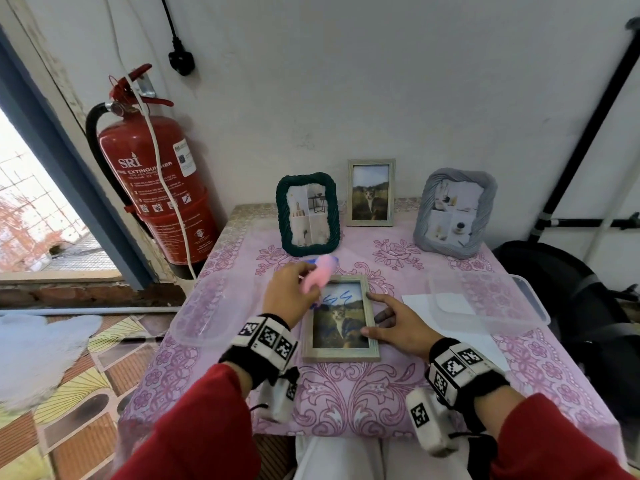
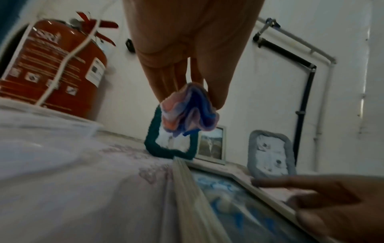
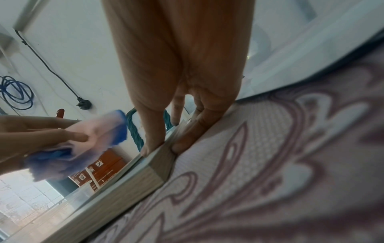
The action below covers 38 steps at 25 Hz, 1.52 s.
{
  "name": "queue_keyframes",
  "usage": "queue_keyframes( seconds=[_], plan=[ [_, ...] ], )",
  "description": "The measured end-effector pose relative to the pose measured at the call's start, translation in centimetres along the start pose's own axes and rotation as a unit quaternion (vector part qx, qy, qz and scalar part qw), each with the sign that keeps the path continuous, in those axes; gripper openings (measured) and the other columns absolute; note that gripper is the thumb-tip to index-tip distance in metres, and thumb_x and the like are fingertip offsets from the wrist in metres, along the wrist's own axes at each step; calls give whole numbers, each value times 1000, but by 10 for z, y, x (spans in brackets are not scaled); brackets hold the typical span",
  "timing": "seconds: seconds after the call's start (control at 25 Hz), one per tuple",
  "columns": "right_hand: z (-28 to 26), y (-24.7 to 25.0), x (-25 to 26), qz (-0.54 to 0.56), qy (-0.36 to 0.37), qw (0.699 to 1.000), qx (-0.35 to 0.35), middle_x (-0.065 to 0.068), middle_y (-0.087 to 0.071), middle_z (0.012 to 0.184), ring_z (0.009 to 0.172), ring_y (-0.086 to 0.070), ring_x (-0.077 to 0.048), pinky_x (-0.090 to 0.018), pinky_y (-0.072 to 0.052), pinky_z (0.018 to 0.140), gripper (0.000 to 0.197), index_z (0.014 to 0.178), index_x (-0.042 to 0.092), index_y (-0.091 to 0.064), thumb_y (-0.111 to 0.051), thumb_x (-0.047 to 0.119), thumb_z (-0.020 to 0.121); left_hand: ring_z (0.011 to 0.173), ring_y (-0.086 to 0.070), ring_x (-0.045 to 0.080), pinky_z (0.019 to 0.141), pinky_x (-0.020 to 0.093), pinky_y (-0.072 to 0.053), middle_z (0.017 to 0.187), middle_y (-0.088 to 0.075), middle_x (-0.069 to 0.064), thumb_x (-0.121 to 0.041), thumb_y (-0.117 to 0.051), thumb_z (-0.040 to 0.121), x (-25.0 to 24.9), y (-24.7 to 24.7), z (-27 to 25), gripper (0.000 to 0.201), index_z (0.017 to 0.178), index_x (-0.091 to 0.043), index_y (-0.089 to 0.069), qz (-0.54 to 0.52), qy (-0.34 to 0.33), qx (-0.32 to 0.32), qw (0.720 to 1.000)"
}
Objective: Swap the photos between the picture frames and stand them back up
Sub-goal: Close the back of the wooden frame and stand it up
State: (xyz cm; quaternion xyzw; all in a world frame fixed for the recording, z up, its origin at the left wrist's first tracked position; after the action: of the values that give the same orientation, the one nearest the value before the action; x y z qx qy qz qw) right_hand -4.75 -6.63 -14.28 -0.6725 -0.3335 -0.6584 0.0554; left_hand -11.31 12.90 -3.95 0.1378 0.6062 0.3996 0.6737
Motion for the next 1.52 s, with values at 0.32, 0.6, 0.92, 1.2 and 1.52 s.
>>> queue_keyframes(
  seconds=[0.32,0.6,0.92,1.2,1.52],
  plan=[
    [-1,0,2,4,-10,1000,-1,2,-49,85,75,-53,-10,-21,-49,74,73,135,25,-44,-80,21,72,114,-55,26,90,20,-36,123,-59,16,-16,-44,98,6,-60,-19,34,124,0,-57,65,22,237,969],
    [-7,-1,21,-119,-31,992,12,-4,-46,99,85,-53,-16,-24,-45,82,73,138,19,-39,-77,24,75,139,-30,14,110,22,-22,151,-33,0,-38,-73,77,19,-32,-16,80,143,-17,-34,40,2,212,976],
    [13,-42,102,-343,132,930,10,-5,-53,121,117,-47,-21,-35,-37,99,37,122,18,-57,-57,34,89,143,-20,10,112,18,-17,157,-17,-1,-56,-79,61,61,-39,-29,125,150,-17,1,158,47,370,914],
    [31,-72,95,-465,126,870,108,-10,-49,121,117,-43,-26,-35,-34,95,40,120,12,-56,-63,30,85,142,-22,10,108,16,-17,156,-20,-4,-58,-76,64,66,-38,-26,118,150,-24,-3,136,45,366,920],
    [-10,-59,77,-518,253,803,154,-5,-56,109,102,-50,-23,-35,-43,84,25,106,15,-58,-48,6,84,140,-27,12,109,19,-23,155,-24,-2,-55,-77,64,66,-40,-25,120,150,-20,-1,142,43,370,917]
  ],
)
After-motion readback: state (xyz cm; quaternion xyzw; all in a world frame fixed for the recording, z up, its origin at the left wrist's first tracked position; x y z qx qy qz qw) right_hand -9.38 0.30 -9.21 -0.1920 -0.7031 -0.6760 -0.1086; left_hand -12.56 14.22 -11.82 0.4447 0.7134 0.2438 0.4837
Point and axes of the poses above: each hand's wrist, its own z-axis towards the middle knuckle, its own y-axis out of the back of the hand, x = y × z, the point moved 7 cm from there along z, towards the middle knuckle
